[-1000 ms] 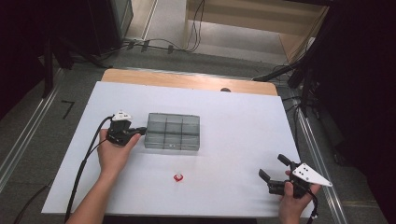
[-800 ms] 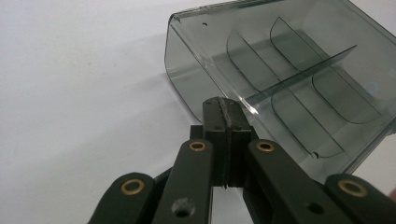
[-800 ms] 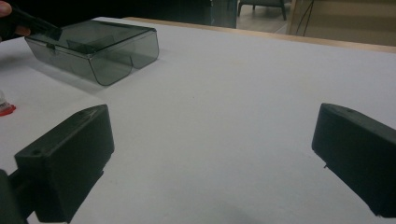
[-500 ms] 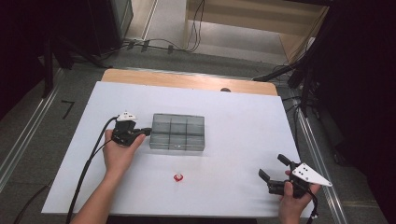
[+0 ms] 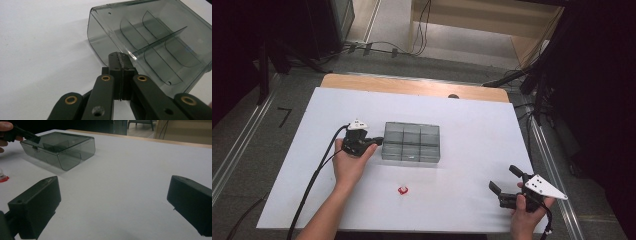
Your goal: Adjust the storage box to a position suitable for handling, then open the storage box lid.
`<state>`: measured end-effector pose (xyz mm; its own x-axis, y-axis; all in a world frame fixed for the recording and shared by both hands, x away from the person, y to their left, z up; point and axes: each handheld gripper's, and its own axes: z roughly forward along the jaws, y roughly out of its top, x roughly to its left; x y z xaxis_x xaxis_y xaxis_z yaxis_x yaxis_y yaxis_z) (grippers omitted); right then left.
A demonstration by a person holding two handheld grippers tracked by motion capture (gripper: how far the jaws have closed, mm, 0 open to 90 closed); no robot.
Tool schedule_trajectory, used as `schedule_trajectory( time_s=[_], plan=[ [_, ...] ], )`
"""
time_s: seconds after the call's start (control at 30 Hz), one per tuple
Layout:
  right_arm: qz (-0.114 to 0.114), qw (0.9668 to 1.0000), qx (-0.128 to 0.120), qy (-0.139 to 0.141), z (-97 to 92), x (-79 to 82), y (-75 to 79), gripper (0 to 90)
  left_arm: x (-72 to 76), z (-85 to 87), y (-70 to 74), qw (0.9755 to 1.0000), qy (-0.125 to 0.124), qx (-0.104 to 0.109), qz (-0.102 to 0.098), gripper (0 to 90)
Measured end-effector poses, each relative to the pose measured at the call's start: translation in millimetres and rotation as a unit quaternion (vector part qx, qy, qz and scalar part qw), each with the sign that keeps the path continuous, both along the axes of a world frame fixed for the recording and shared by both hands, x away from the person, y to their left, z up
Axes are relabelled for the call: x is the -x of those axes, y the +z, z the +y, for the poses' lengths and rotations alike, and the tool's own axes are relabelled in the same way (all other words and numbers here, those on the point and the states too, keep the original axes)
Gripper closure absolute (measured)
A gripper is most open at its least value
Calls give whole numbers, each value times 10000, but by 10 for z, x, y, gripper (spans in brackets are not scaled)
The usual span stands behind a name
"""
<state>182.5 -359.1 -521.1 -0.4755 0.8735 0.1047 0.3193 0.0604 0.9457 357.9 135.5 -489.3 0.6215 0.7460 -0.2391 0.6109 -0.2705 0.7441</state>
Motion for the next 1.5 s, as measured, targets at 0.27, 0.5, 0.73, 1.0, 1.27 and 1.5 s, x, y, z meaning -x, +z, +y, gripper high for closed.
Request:
schedule_trajectory(
  time_s=[0.27,0.5,0.73,1.0,1.27,1.5],
  plan=[
    [0,10000,9,1,2,-3,0,0,66,-39,18,9995,5,-85,-309,888],
    [-1,10000,30,-3,8,1,0,0,205,50,37,9974,148,105,-695,689],
    [11,10000,65,42,10,-12,1,0,348,185,89,9943,70,449,-961,464],
    [84,9999,94,99,16,-38,9,0,431,225,114,9918,-298,812,-940,192],
    [214,9991,-130,352,43,-52,47,0,500,123,109,9884,-776,977,-867,52],
    [142,9986,134,484,215,-33,164,0,524,96,124,9860,-919,1078,-879,41]
  ],
)
